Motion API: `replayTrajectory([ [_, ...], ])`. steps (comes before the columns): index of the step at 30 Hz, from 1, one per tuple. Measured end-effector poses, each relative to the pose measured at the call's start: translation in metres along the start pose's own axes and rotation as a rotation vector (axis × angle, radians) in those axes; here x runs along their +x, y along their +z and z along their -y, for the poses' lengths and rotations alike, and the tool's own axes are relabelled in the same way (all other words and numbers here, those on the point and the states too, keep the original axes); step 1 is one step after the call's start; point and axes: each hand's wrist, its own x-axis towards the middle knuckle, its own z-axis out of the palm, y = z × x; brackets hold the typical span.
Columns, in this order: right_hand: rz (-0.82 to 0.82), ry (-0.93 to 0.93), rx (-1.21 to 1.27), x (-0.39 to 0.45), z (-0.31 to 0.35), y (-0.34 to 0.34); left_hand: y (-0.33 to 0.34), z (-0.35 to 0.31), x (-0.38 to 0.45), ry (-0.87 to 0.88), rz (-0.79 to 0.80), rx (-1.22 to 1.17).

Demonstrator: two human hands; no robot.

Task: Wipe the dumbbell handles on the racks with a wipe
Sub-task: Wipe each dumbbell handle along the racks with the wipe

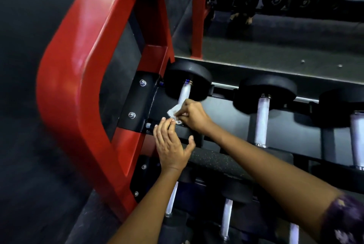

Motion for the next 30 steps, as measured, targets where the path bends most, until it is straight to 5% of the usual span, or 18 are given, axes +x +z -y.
replayTrajectory([
  [6,-0.278,0.182,0.103,0.045,-0.006,-0.023,0.001,0.001,0.0,0.004,0.015,0.014],
  [11,-0.021,-0.007,-0.08,0.009,0.003,-0.002,-0.002,0.002,0.001,0.008,0.047,0.026],
  [18,-0.278,0.199,0.146,0.029,-0.002,-0.018,-0.01,0.001,0.003,0.0,0.111,0.043],
  [24,-0.112,0.34,0.385,-0.021,-0.006,0.006,-0.019,-0.005,0.009,-0.062,0.208,0.054],
  [30,-0.229,0.492,0.487,-0.053,-0.022,-0.01,-0.034,-0.016,0.017,-0.128,0.345,0.077],
])
